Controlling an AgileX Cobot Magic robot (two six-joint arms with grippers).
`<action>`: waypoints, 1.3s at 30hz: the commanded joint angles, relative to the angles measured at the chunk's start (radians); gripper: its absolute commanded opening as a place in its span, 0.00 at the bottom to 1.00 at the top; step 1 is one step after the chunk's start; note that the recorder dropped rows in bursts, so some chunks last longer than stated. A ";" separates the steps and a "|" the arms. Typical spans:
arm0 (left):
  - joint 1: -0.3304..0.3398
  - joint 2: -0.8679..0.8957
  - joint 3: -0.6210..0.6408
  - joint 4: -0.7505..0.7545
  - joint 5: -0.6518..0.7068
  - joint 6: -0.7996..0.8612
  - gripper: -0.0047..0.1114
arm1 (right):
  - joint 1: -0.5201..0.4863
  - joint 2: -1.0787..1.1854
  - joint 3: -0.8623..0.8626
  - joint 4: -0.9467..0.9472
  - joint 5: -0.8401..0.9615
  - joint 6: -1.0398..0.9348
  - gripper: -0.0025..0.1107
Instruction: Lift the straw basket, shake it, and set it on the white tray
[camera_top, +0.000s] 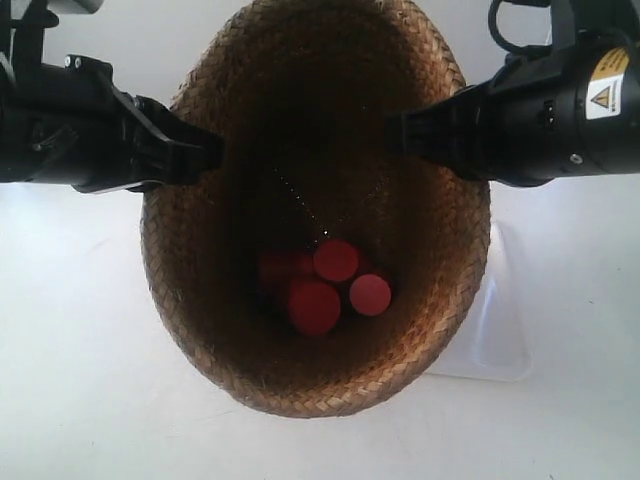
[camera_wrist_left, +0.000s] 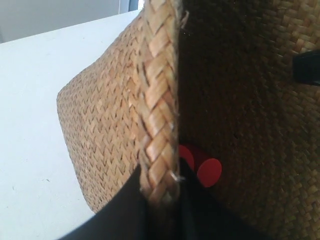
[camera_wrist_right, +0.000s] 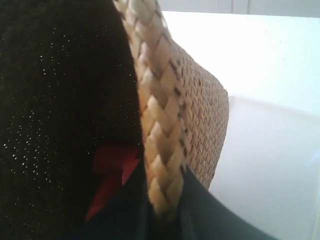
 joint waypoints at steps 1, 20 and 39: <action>-0.013 -0.005 -0.018 -0.035 0.001 0.023 0.04 | 0.000 0.003 -0.013 0.022 -0.045 -0.020 0.02; -0.109 -0.048 0.041 -0.042 -0.066 0.308 0.04 | 0.038 -0.047 0.083 0.022 -0.270 -0.156 0.02; -0.218 -0.147 0.160 -0.032 -0.240 0.329 0.04 | -0.011 -0.153 0.187 0.037 -0.418 -0.129 0.02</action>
